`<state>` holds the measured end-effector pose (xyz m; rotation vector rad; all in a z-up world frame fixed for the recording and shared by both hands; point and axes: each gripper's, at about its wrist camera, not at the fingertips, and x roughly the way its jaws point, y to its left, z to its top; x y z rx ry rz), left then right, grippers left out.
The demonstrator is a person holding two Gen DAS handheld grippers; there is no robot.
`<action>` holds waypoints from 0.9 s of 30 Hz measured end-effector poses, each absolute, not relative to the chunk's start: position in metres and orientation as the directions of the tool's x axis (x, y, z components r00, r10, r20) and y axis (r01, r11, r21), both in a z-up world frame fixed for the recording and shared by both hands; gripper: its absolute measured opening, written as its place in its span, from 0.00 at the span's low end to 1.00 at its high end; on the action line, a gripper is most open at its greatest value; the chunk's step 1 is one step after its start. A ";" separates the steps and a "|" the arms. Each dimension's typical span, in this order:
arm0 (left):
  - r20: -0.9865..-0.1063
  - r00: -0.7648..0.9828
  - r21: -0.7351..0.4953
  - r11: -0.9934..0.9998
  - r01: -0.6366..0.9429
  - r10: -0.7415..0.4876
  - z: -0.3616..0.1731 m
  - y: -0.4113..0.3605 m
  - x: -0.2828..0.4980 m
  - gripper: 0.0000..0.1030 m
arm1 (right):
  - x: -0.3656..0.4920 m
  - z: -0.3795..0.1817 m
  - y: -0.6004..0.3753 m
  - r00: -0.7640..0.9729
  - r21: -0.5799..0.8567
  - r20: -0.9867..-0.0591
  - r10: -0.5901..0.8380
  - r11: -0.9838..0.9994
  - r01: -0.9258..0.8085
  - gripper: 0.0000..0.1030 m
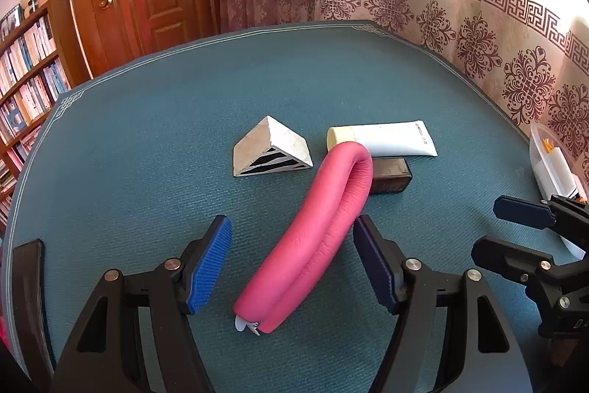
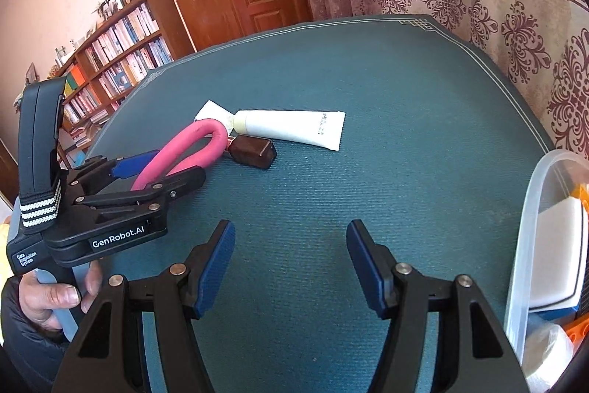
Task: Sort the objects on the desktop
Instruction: 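Move the left tool to the pink foam tube and grasp it, then grasp the brown bottle with right tool while left tool holds the pink tube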
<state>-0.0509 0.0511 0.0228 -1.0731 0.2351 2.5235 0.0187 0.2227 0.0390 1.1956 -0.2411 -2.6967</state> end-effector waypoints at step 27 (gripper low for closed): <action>-0.696 -0.640 -0.183 -0.943 -0.279 0.325 0.027 0.005 -0.063 0.70 | -0.055 0.032 0.177 -0.658 0.111 -0.720 -0.223 -0.972 0.209 0.65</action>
